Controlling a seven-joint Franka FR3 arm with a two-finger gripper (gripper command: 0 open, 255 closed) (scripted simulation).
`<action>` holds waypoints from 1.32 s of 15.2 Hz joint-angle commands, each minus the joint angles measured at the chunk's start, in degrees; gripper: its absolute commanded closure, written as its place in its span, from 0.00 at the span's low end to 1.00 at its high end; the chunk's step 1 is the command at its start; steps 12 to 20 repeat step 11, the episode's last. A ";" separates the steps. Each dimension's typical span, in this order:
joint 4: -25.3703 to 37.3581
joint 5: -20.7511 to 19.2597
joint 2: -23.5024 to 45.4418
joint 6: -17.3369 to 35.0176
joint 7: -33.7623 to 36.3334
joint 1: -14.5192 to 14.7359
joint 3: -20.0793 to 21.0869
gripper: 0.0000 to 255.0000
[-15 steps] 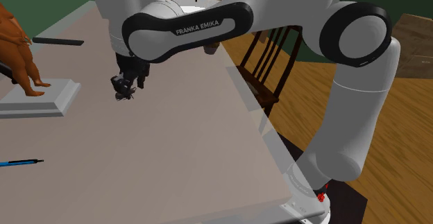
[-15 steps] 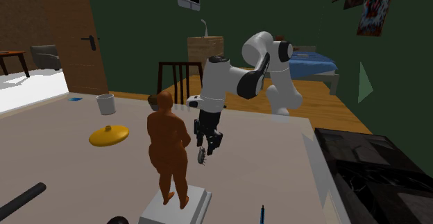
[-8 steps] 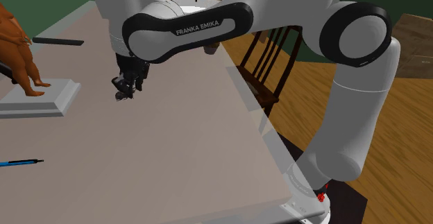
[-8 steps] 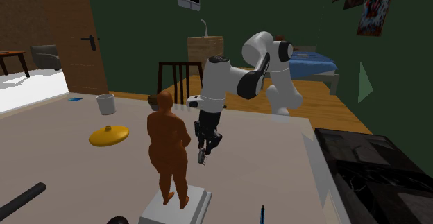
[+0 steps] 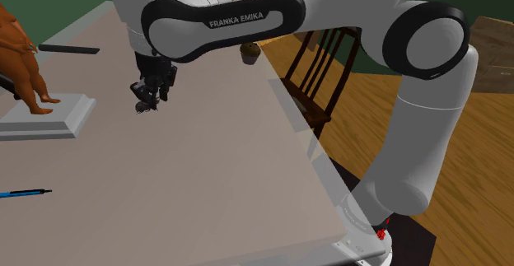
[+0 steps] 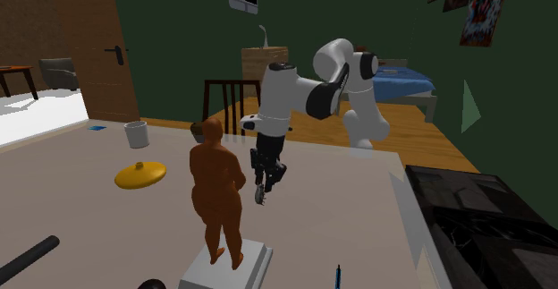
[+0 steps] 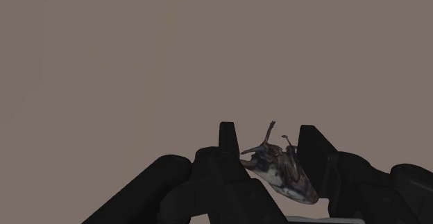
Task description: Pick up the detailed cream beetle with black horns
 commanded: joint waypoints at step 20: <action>7.21 0.74 -0.46 -7.53 -1.19 0.45 0.37 1.00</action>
